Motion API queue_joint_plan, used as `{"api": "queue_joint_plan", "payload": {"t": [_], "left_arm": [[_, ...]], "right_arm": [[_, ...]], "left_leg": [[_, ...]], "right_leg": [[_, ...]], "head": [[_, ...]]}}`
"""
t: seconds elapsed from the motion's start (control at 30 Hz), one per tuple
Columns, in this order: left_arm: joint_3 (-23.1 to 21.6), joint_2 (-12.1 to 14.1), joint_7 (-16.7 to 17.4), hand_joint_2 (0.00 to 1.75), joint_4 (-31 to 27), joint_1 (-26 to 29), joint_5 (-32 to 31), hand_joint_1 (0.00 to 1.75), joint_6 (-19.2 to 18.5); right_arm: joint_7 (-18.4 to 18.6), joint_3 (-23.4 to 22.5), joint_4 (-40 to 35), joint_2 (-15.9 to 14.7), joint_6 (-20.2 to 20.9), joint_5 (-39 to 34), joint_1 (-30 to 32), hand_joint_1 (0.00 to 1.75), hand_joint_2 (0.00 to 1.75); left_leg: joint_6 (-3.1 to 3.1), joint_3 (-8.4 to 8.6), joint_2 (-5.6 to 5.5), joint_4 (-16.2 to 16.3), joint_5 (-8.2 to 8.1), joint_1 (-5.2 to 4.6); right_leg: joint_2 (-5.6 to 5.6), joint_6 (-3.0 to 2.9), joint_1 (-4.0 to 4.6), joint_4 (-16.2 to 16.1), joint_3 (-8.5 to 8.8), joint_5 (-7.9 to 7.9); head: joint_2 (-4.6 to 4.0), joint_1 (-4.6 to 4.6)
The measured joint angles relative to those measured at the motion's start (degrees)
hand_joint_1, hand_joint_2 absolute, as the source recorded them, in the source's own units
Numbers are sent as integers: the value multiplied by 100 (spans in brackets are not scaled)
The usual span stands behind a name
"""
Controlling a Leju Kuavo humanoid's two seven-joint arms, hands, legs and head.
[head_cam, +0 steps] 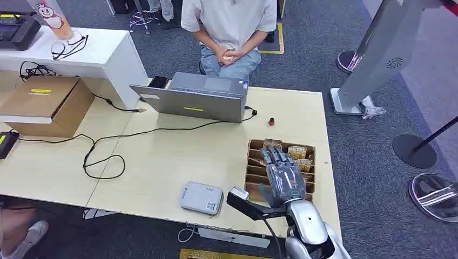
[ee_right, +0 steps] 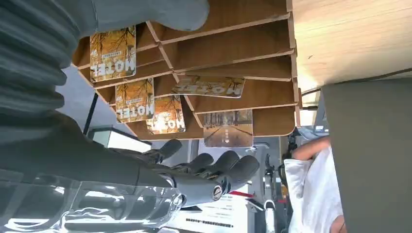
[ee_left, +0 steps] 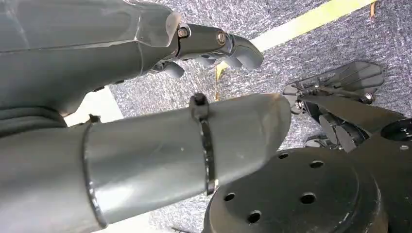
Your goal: Pass the card to the sensor for recognition and then transmit it.
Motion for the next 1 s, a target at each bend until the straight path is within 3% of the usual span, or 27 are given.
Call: {"api": "queue_joint_plan", "payload": {"t": [0.87,1.0], "left_arm": [[44,22,0,0,20,-22,-79,0,13],[87,28,-2,0,39,-25,-81,0,13]], "right_arm": [[81,-26,112,13,2,0,-36,40,175],[83,-39,166,26,4,0,-44,59,175]], "left_leg": [[0,0,0,0,0,0],[0,0,0,0,0,0]], "right_leg": [[0,0,0,0,0,0],[0,0,0,0,0,0]], "head": [[0,0],[0,0]]}}
